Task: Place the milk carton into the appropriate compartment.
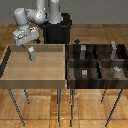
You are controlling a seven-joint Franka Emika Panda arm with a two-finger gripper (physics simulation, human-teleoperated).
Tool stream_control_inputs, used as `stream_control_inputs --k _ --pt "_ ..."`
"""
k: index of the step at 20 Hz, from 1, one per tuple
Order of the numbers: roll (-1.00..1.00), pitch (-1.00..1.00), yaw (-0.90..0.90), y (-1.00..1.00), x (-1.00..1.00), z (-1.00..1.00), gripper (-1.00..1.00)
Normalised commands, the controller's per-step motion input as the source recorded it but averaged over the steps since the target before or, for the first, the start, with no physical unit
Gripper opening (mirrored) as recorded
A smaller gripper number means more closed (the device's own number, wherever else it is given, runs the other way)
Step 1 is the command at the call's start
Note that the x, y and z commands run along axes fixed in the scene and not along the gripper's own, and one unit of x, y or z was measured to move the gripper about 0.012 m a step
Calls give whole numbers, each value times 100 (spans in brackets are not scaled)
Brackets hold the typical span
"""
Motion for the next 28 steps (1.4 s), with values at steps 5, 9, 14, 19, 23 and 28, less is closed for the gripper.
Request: stream_control_inputs --k 5,9,14,19,23,28 --pt "0 0 0 0 0 -80 100" --pt "0 0 0 0 0 0 -100" --pt "0 0 0 0 0 0 -100" --pt "0 0 0 0 0 80 -100" --pt "0 0 0 0 0 100 -100" --pt "0 0 0 20 0 100 -100"
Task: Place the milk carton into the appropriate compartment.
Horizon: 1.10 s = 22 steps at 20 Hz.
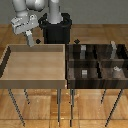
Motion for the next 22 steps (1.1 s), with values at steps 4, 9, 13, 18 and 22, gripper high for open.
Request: stream_control_inputs --k 4,9,13,18,22 --pt "0 0 0 75 0 0 -100" --pt "0 0 0 100 0 0 -100" --pt "0 0 0 100 0 0 -100" --pt "0 0 0 100 0 0 -100" --pt "0 0 0 100 0 0 -100"
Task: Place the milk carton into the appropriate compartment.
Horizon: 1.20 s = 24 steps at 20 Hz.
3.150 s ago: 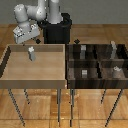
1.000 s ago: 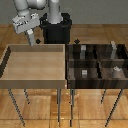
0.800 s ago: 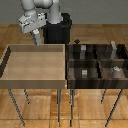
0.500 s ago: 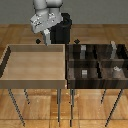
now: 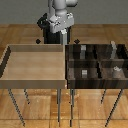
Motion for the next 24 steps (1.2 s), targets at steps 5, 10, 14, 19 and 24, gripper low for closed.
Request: stream_control_inputs --k 5,10,14,19,24 --pt "0 0 0 100 0 0 -100" --pt "0 0 0 60 -25 0 -100" --pt "0 0 0 0 -75 0 -100" --pt "0 0 0 0 0 -80 -100" --pt "0 0 0 0 0 -80 100"
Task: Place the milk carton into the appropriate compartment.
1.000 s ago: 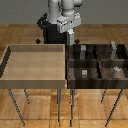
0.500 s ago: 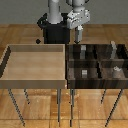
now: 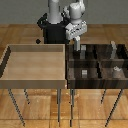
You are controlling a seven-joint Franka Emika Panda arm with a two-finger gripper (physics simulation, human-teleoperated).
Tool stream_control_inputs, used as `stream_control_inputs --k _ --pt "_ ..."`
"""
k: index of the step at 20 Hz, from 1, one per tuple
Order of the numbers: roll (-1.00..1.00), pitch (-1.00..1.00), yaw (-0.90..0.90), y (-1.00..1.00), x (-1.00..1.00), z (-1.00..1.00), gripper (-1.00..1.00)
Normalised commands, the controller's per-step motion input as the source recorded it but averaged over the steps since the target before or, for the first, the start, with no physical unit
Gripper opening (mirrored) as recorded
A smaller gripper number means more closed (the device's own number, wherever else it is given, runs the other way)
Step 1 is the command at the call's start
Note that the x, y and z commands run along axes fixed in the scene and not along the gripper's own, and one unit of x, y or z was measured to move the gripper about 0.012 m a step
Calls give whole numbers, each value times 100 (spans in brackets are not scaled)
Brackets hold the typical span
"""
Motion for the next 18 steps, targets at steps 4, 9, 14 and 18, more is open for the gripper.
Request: stream_control_inputs --k 4,9,14,18 --pt "0 0 0 0 0 0 100" --pt "0 0 0 0 0 0 100" --pt "0 0 0 0 0 0 100" --pt "0 0 0 0 0 0 100"
